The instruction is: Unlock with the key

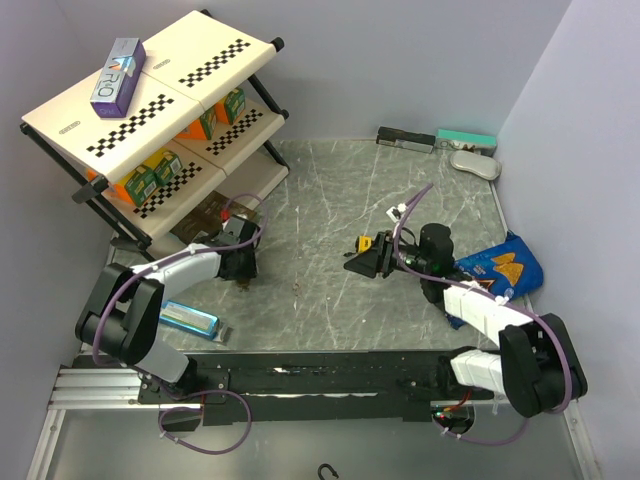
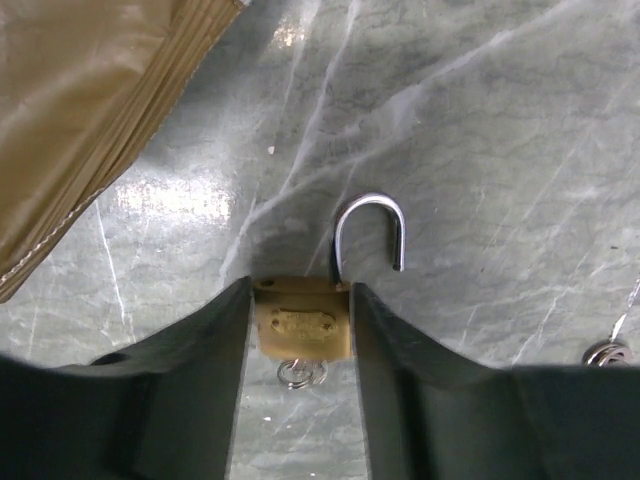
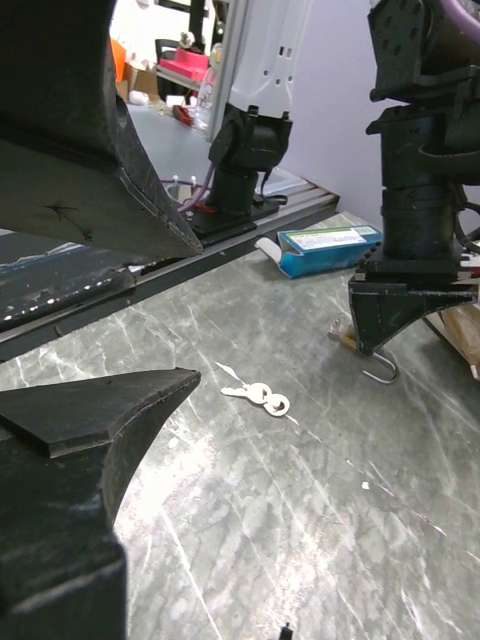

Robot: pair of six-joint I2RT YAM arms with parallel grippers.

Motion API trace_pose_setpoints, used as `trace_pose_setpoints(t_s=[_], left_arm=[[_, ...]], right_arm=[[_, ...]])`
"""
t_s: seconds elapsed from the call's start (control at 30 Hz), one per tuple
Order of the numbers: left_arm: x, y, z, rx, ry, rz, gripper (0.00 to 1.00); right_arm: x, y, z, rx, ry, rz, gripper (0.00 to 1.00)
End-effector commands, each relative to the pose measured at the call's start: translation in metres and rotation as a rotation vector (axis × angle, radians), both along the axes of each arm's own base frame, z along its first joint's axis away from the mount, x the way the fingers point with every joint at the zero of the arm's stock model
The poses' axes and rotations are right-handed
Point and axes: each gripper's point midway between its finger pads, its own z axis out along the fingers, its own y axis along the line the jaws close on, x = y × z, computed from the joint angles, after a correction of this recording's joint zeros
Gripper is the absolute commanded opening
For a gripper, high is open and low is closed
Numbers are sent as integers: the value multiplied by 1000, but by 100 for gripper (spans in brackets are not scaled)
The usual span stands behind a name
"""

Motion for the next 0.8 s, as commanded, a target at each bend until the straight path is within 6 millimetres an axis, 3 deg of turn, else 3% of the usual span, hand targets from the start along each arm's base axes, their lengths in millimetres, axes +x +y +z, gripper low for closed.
trace_pose_setpoints(t_s=[0.0, 0.1, 0.27, 0.37, 0.53, 0.57, 0.77], left_arm=[[12, -9, 14, -15, -37, -16, 59], [12, -11, 17, -17, -38, -23, 72], [15, -17, 32, -3, -70, -56, 78], [20, -29, 57, 11, -136, -118, 83], [22, -77, 114, -105, -244, -327, 91], [23, -82, 123, -121, -262, -355, 91], [23, -104, 189, -252, -398, -477, 100]], right_arm=[[-1, -3, 10, 2, -59, -9, 56], [-2, -4, 9, -4, -58, -13, 56], [-5, -8, 8, -18, -71, -29, 56], [-7, -12, 15, -42, -107, -55, 56], [-4, -26, 14, -129, -142, -126, 56], [-3, -27, 20, -137, -164, -139, 56], [-2, -32, 10, -334, -192, -190, 61]])
